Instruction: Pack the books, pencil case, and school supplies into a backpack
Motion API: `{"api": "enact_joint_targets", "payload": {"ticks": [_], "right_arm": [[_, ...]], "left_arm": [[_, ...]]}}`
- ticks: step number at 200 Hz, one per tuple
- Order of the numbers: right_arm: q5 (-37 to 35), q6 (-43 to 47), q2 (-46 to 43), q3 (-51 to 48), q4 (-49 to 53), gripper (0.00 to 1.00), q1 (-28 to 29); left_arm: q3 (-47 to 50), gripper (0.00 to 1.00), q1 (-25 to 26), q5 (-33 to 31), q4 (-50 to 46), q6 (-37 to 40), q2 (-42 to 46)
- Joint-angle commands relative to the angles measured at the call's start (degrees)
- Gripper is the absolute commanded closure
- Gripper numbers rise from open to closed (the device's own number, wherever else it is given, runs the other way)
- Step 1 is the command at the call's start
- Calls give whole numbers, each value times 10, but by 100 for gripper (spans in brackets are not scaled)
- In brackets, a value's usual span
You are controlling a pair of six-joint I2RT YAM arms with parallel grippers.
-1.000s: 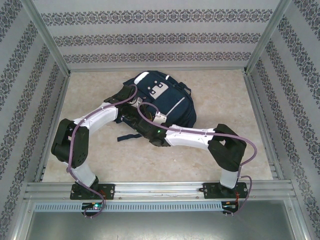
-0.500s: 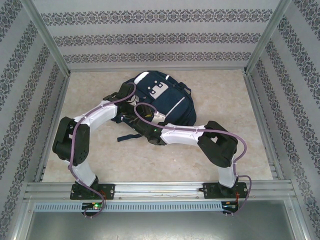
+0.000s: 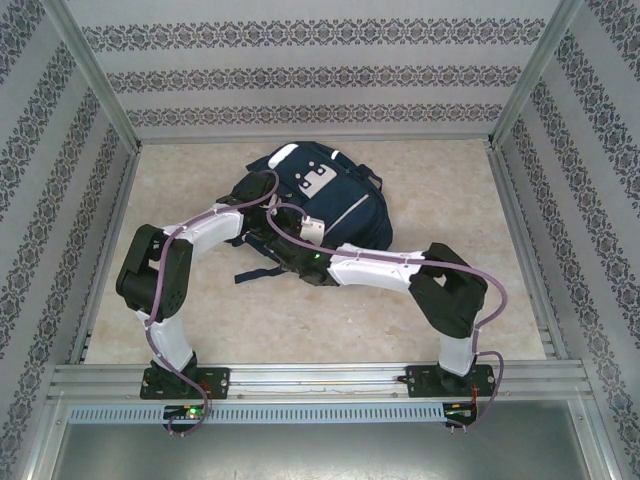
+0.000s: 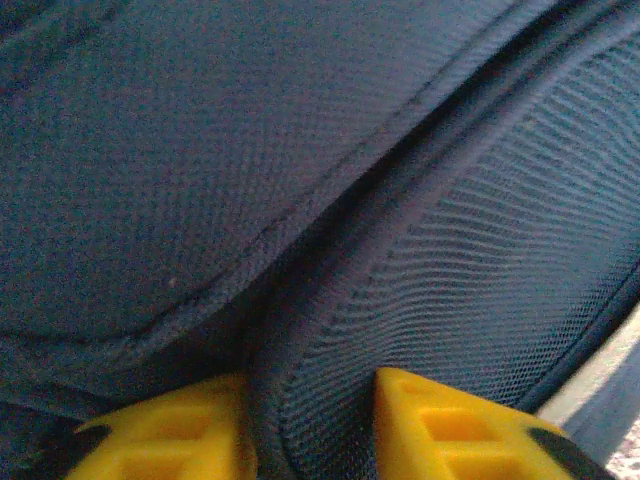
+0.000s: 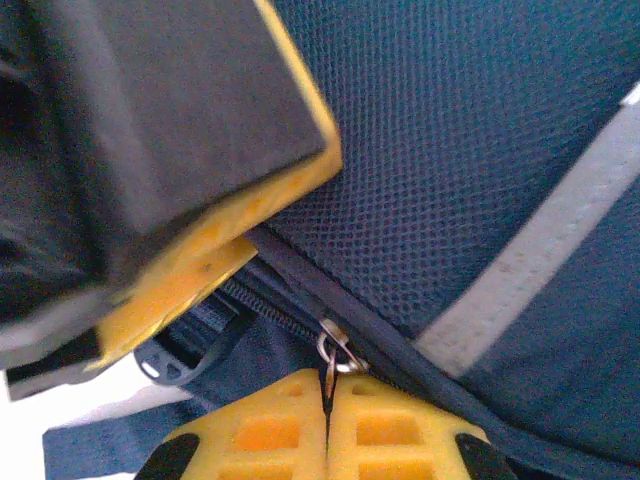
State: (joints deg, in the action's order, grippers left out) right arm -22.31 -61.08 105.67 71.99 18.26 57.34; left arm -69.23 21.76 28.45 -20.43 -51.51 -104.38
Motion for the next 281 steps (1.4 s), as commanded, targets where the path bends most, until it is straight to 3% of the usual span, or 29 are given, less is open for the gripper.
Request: {"api": "enact_joint_targets", "payload": {"ticks": [1,15,90,110,126,136,174,203,241,281], "right_arm": [[39,86,-53,-21,-9,100,3],[43,114,-73,-44,2,100,1],[113,195,-154,-172,28,100,-54],[198,262,-163,-171,3,100,-65],[240,265,-165,-149,-7,79,-55],[227,221,-165,-140,-14,69,-48],[149,31,-120,-111,-66,62,-18],[63,-20,-81,-68,-49,62,8],[-70,-45,-8,31,80,63,41],[-109,-105,48,88,162,63,44]], "left_arm": [[-5,88,6,-63,9,20,-13],[-21,100,5,-74,-8,44,-16],[-43,100,-23,-55,-60,92,-5],[-26,100,-24,-29,-40,71,-1],[-29,100,-24,-2,-44,54,-4],[-25,100,-23,-5,-49,44,5],[13,100,-23,9,-4,-33,44],[13,100,-20,38,-14,-54,48],[27,100,-19,62,2,-90,61],[28,100,-19,65,7,-96,68]]}}
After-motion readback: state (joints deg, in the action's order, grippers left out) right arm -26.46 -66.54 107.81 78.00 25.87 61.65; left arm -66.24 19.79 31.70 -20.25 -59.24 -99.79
